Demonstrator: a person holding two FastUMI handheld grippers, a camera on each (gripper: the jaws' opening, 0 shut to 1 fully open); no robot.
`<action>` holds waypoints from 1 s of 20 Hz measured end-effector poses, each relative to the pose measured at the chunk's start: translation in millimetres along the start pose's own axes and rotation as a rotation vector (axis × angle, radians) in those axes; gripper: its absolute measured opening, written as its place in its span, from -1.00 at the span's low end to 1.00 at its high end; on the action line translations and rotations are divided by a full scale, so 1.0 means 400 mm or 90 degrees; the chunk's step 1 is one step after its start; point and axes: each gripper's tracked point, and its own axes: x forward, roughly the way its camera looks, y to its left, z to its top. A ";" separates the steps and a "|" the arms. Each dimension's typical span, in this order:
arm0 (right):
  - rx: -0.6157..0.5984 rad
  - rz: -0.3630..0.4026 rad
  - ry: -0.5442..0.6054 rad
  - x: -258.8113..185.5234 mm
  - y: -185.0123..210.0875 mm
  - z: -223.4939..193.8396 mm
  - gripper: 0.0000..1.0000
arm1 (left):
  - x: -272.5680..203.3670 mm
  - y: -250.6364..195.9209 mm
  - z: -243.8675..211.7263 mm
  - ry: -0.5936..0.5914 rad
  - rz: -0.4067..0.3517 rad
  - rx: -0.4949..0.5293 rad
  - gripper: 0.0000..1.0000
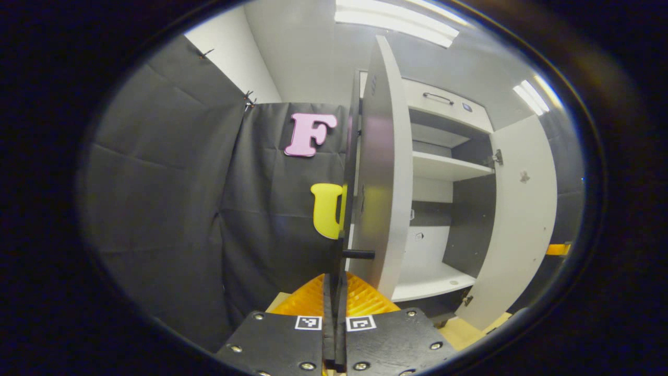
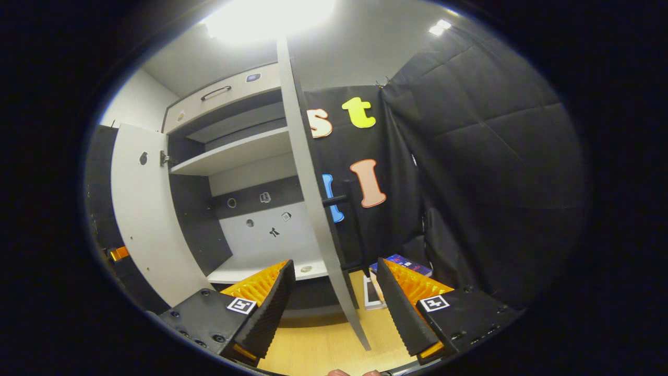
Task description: Open the right door of the double-door shoe cabinet with the right hand, and open the left door with the left hand.
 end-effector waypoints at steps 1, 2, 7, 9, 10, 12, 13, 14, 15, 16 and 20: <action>-0.006 0.003 -0.004 -0.004 0.006 0.013 0.95 | -0.004 -0.002 0.011 -0.009 0.003 -0.013 -0.96; -0.012 0.009 -0.011 -0.008 0.019 0.025 0.95 | -0.008 -0.011 0.019 -0.016 0.002 -0.029 -0.98; -0.026 0.049 0.001 -0.022 0.076 -0.022 0.95 | -0.030 -0.006 0.021 -0.032 0.033 0.011 -0.53; -0.026 0.053 0.018 -0.022 0.088 -0.041 0.95 | -0.050 0.009 0.002 -0.016 0.054 0.036 0.27; -0.024 0.057 0.017 -0.020 0.098 -0.036 0.95 | -0.058 0.012 0.002 -0.017 0.064 0.045 0.66; -0.031 0.054 0.002 -0.018 0.104 -0.030 0.95 | -0.059 -0.003 0.008 -0.036 0.059 0.050 0.89; -0.043 0.046 -0.008 -0.017 0.101 -0.033 0.95 | -0.060 -0.014 0.013 -0.049 0.052 0.053 0.89; -0.057 0.026 -0.011 -0.015 0.079 -0.049 0.95 | -0.058 -0.017 0.017 -0.063 0.051 0.055 0.89; -0.063 0.005 -0.003 -0.013 0.058 -0.074 0.95 | -0.058 -0.025 0.019 -0.075 0.051 0.058 0.89; -0.061 0.001 0.009 -0.011 0.057 -0.109 0.95 | -0.056 -0.029 0.015 -0.081 0.049 0.063 0.89; -0.059 -0.005 0.043 -0.025 0.057 -0.172 0.95 | -0.058 -0.058 -0.029 -0.059 0.032 0.071 0.89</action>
